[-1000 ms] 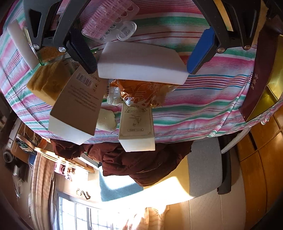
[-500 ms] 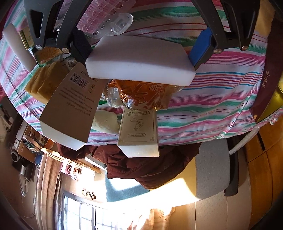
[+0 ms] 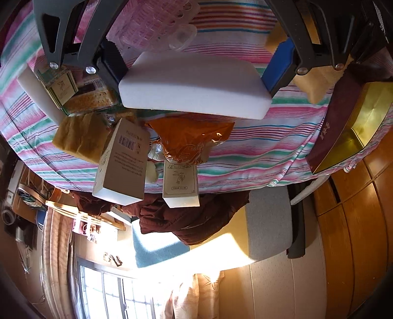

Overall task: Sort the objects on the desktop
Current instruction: 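Carry both sponges over the gold tin and open both grippers to drop them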

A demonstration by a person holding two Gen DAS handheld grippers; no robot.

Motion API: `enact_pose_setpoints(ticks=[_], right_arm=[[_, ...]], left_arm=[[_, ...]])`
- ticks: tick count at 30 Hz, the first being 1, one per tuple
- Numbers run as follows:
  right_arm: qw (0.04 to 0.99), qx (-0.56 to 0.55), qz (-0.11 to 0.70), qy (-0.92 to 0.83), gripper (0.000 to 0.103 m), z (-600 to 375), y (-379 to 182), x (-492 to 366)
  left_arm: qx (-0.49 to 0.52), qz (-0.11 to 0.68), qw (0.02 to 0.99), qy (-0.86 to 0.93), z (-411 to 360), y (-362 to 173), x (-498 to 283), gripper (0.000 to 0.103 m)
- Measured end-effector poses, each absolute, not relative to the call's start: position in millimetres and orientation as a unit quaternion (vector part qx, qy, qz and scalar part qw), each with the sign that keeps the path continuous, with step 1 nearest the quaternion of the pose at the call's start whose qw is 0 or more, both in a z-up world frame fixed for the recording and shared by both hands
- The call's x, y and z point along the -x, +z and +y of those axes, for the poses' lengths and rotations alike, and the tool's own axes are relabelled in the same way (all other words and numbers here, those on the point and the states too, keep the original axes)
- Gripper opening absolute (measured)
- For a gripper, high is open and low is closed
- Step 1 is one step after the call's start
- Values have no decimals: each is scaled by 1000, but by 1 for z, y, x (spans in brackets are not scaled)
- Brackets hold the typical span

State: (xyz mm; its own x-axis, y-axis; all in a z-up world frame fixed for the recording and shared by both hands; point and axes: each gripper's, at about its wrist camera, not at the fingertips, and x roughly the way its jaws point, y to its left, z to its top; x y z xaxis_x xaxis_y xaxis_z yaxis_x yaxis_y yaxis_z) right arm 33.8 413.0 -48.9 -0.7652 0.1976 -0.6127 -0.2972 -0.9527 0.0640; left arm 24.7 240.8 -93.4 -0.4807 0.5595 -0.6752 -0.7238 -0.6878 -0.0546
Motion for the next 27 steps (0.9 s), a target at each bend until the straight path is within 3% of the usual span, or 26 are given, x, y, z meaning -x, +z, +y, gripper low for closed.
enact_pose_setpoints(ticks=[15,27], right_arm=[[93,273,98,952,99,395,-27,-47],[36,267,78,960,99,351,-10,-33]], left_arm=[[294,97,340,888,207,-46,-42,64],[304,55,251,917,139,-33,-16,64]])
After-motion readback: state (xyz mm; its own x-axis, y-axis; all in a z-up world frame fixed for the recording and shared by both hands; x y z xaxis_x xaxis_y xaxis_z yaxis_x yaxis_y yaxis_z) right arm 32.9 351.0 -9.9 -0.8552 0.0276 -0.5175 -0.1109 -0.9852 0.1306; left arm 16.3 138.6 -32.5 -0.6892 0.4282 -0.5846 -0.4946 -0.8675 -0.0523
